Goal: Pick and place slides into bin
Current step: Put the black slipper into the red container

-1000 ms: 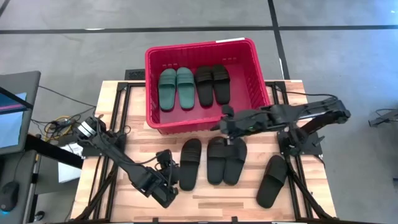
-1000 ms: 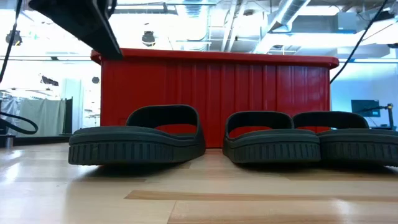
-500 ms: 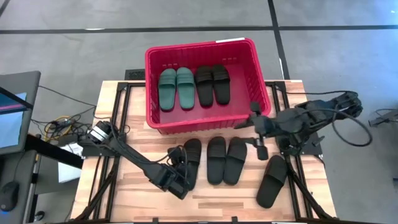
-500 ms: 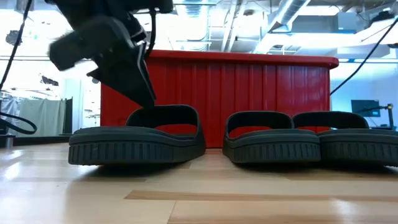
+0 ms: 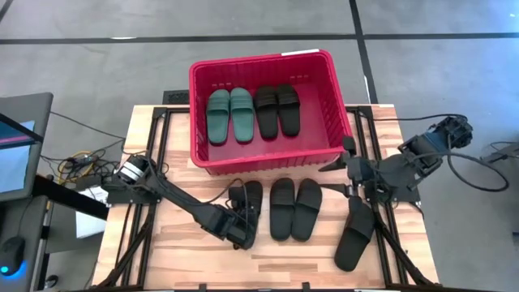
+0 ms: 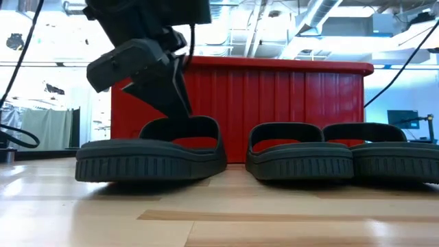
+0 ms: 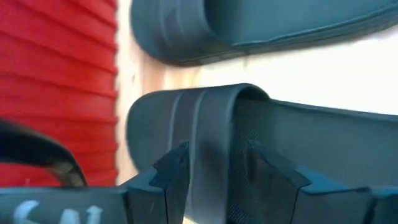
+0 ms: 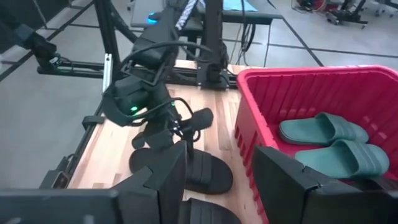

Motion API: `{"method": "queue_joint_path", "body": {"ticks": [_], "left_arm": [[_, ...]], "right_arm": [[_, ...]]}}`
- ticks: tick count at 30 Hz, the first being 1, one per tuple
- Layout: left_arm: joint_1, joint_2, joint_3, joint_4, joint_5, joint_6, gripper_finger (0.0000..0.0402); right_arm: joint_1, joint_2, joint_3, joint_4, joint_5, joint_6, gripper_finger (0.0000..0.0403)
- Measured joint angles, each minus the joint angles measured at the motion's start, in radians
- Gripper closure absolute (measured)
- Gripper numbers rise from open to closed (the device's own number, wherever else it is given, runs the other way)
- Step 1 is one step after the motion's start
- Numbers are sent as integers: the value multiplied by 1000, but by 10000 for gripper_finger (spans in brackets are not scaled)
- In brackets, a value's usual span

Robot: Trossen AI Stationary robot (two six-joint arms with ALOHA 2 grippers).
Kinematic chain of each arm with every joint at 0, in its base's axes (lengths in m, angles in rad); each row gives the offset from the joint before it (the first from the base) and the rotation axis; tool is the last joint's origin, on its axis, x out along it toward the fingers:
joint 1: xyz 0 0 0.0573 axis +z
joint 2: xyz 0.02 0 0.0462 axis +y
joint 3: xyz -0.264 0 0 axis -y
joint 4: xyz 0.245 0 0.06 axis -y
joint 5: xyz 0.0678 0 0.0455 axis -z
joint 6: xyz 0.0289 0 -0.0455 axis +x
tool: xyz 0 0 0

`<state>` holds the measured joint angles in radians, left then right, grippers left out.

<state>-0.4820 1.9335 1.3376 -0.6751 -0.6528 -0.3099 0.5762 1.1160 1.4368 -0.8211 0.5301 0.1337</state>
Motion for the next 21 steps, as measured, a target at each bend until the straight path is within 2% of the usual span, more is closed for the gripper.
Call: {"method": "queue_joint_path", "body": {"ticks": [2,7,16,21], "left_arm": [[0,0,0,14,17,17,260],[6,0,0,14,-18,16,260],[49,55,1,2,18,28,260],[53,71,14,-23,-30,-63,277]], "right_arm": [[9,0,0,-10,4,11,236],[26,0,0,-21,23,25,236],[26,1,0,-20,22,31,238],[35,1,0,-38,22,55,241]]}}
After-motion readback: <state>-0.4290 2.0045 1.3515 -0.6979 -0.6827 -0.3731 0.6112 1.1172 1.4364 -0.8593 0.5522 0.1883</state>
